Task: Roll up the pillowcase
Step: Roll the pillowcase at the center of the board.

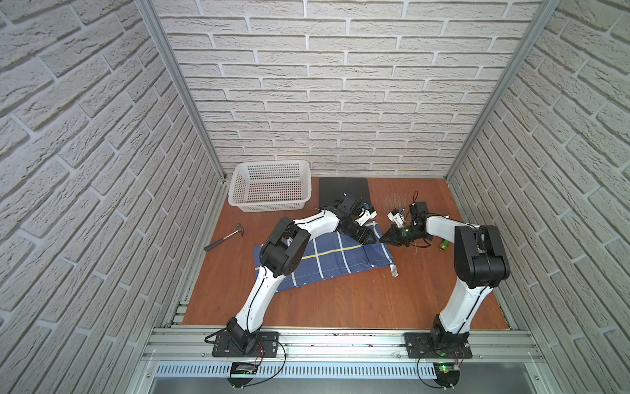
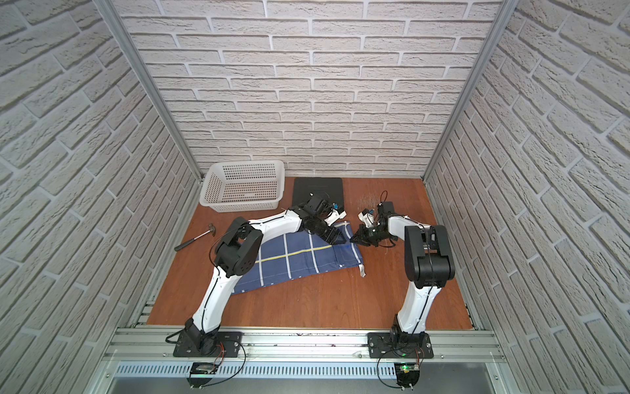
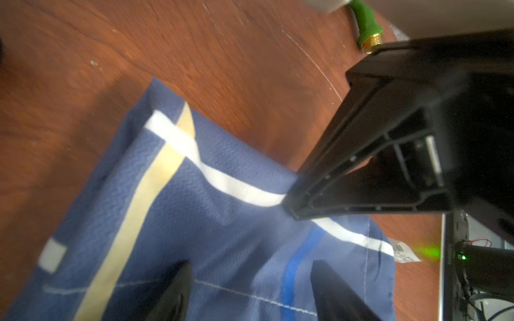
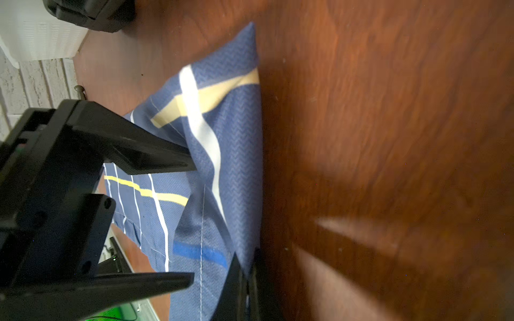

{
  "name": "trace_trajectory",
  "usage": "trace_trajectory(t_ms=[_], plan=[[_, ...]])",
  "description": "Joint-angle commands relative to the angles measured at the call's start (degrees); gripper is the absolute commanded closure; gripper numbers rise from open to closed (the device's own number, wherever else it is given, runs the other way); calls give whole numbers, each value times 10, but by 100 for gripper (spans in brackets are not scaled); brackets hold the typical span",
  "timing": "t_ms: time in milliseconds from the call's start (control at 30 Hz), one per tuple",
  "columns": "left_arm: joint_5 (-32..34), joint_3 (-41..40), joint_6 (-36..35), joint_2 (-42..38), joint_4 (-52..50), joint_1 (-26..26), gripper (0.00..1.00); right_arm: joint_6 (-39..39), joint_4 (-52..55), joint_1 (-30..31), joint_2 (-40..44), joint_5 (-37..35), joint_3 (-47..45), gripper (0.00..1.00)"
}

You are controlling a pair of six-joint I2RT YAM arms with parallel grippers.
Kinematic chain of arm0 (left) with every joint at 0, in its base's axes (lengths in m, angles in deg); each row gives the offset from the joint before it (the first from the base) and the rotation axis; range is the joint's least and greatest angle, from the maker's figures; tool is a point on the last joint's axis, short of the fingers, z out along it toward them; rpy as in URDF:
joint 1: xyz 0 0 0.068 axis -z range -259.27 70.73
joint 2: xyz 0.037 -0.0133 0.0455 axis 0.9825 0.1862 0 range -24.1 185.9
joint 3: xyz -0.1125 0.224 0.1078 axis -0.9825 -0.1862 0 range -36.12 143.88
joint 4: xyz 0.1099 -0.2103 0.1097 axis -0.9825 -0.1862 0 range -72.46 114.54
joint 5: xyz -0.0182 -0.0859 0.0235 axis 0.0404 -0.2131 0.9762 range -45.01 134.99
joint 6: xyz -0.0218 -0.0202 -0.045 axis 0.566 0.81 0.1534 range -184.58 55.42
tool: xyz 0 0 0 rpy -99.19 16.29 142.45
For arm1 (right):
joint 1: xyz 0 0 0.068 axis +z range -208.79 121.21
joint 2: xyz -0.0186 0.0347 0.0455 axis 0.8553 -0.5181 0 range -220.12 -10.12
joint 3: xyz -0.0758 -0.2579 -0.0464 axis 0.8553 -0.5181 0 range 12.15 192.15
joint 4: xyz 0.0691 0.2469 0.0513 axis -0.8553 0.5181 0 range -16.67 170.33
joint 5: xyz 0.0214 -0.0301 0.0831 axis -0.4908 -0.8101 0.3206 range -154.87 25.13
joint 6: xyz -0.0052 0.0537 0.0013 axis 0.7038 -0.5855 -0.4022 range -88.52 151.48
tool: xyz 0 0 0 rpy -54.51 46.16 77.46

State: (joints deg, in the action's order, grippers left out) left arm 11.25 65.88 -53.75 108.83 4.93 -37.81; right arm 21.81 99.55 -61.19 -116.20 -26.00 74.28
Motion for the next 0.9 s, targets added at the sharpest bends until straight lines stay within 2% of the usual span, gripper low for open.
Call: trace_trajectory(t_ms=[0, 167, 333, 600, 867], plan=[[2, 9, 18, -56, 0, -5, 26, 10, 16, 7, 56, -91, -12, 98], [13, -33, 24, -111, -1, -9, 26, -19, 44, 47, 97, -201, -21, 98], [21, -114, 28, -166, 0, -23, 26, -92, 68, 104, 120, -307, -17, 96], [27, -198, 27, -219, 8, -52, 26, -161, 115, 200, 103, -377, 43, 91], [22, -237, 22, -223, 21, -61, 27, -186, 131, 261, 97, -397, 72, 87]])
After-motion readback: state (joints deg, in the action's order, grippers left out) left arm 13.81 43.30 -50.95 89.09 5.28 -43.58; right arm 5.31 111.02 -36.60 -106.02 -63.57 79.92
